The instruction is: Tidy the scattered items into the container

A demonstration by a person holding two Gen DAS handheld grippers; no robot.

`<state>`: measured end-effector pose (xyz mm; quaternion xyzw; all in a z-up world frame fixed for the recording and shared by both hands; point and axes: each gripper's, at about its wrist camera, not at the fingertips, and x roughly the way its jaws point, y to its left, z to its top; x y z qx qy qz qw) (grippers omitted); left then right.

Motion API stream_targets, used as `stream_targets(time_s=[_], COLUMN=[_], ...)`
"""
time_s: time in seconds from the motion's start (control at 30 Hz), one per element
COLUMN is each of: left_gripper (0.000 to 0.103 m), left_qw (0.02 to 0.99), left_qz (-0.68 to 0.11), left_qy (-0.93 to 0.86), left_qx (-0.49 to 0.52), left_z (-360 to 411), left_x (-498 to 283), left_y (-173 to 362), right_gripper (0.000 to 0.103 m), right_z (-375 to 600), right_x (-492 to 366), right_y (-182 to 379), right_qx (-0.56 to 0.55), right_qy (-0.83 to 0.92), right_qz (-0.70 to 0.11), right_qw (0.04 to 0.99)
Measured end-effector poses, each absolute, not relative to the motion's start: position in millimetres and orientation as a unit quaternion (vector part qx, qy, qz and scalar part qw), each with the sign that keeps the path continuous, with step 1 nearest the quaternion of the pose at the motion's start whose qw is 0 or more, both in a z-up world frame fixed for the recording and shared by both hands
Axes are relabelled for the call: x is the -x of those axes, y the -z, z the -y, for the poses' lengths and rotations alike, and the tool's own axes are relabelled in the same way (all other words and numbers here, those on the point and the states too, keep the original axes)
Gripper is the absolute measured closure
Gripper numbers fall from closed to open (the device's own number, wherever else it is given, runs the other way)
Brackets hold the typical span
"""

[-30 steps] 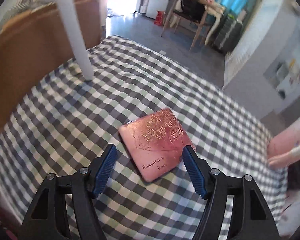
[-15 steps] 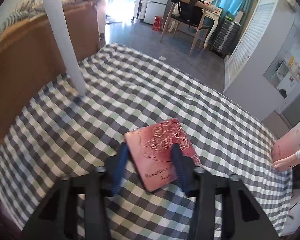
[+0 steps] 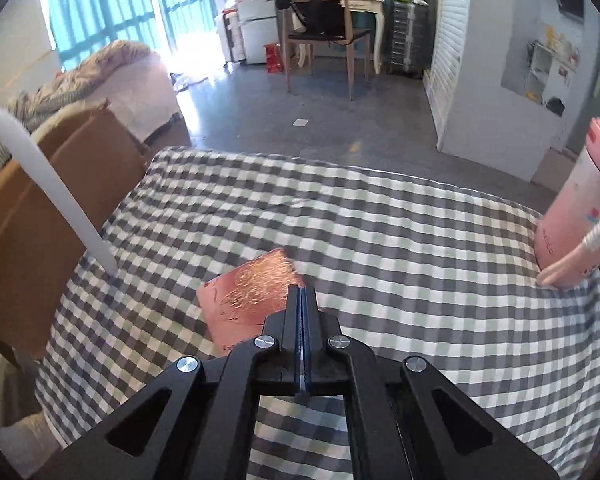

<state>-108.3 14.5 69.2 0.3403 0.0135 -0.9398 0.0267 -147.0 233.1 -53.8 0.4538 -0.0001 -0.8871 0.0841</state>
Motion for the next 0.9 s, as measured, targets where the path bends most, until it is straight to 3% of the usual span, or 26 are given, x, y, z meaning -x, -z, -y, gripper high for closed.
stream_targets(time_s=[0.1, 0.17, 0.2, 0.23, 0.43, 0.53, 0.6, 0.7, 0.9], left_gripper=[0.087, 0.087, 0.087, 0.087, 0.087, 0.087, 0.087, 0.087, 0.087], left_qw=[0.028, 0.028, 0.029, 0.029, 0.03, 0.028, 0.027, 0.03, 0.026], left_qz=[-0.013, -0.014, -0.014, -0.013, -0.013, -0.013, -0.01, -0.01, -0.014], left_qy=[0.94, 0.94, 0.94, 0.94, 0.938, 0.938, 0.938, 0.938, 0.937], left_qx=[-0.34, -0.34, -0.34, -0.34, -0.344, -0.346, -0.346, -0.346, -0.349], left_z=[-14.8, -14.9, -15.8, -15.9, -18.8, -19.8, -20.4, -20.2, -20.5], left_x=[109.2, 109.2, 109.7, 109.8, 112.6, 112.5, 111.9, 111.8, 112.4], left_y=[-69.0, -69.1, -68.8, -68.6, -64.4, -63.7, -63.8, -64.6, -63.8], right_gripper=[0.099, 0.07, 0.043, 0.032, 0.031, 0.012, 0.011, 0.0, 0.001], right_z=[-232.6, -237.5, -241.4, -243.7, -242.8, -227.9, -221.2, -214.6, -194.3], right_x=[140.0, 145.0, 146.2, 147.4, 139.2, 140.6, 138.8, 146.1, 144.9], right_y=[56.9, 62.0, 66.3, 69.0, 83.2, 87.9, 90.2, 99.1, 104.8], right_qx=[-0.457, -0.467, -0.469, -0.471, -0.482, -0.473, -0.462, -0.472, -0.469], right_qy=[0.884, 0.877, 0.875, 0.873, 0.857, 0.858, 0.866, 0.858, 0.858], right_qz=[0.0, 0.018, 0.028, 0.032, 0.053, 0.023, -0.007, -0.02, -0.08], right_qw=[0.1, 0.114, 0.118, 0.121, 0.177, 0.2, 0.192, 0.199, 0.195])
